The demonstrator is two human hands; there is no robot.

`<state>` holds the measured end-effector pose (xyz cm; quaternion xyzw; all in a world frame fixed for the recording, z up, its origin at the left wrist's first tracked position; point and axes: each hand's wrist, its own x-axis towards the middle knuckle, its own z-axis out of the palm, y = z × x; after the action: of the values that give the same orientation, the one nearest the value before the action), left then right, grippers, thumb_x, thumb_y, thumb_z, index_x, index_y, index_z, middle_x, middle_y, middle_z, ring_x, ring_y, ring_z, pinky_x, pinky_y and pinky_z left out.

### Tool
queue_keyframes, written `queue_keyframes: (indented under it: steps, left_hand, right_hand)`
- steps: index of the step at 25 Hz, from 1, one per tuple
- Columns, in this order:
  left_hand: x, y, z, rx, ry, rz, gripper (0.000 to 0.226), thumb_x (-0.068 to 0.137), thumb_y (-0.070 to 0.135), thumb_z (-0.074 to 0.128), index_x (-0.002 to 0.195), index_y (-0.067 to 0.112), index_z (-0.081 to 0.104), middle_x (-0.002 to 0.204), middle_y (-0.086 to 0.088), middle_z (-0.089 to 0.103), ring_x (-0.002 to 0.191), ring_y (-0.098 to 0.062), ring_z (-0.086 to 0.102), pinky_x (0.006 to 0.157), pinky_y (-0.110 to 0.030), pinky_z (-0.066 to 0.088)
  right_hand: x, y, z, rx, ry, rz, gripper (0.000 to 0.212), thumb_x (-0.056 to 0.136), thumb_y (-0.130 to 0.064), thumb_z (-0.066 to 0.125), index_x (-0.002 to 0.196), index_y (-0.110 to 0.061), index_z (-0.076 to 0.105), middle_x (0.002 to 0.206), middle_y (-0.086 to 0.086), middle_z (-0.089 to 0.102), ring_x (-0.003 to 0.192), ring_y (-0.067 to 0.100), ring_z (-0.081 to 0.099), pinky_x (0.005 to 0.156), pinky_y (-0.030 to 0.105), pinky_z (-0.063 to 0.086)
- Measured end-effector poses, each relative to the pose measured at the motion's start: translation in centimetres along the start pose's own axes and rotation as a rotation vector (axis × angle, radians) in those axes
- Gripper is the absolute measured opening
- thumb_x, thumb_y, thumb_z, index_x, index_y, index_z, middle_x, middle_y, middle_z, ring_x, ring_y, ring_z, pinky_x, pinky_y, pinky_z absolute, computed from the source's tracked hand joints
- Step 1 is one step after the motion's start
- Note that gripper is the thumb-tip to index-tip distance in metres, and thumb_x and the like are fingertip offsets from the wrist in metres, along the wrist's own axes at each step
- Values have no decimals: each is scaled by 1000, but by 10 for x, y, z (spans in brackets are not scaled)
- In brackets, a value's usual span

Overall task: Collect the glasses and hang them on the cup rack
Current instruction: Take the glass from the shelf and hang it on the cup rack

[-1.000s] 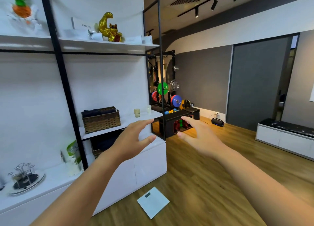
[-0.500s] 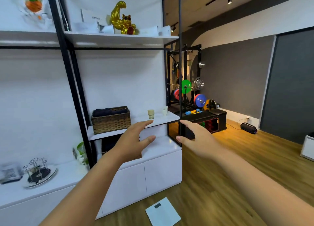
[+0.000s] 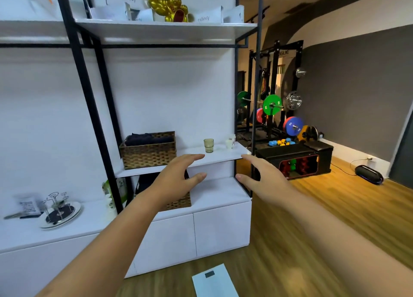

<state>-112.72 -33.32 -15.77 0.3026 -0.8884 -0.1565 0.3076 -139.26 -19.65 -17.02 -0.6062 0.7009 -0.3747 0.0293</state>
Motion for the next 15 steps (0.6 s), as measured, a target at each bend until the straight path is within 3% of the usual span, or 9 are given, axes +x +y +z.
queue_keyframes:
  steps: [8, 12, 15]
  left_hand:
    - [95, -69, 37, -12, 32, -25, 54, 96, 66, 55, 147, 49, 49, 142, 33, 45, 135, -1, 44, 113, -28, 37]
    - [156, -118, 60, -61, 38, -44, 57, 95, 69, 52, 148, 49, 48, 136, 44, 37, 128, 10, 37, 109, -22, 32]
    - [209, -160, 75, -62, 20, -65, 55, 97, 65, 55, 149, 49, 47, 140, 36, 39, 127, 12, 34, 110, -22, 31]
  right_hand:
    - [105, 61, 34, -1, -18, -7, 71, 95, -62, 65, 157, -38, 40, 158, -8, 47, 146, 18, 40, 110, 33, 36]
    - [181, 93, 68, 16, -7, 11, 70, 96, -58, 66, 157, -36, 41, 159, -8, 48, 146, 16, 41, 111, 30, 34]
    - [241, 120, 96, 45, -20, 45, 70, 95, -59, 66, 157, -39, 40, 161, -10, 45, 147, 13, 39, 113, 29, 33]
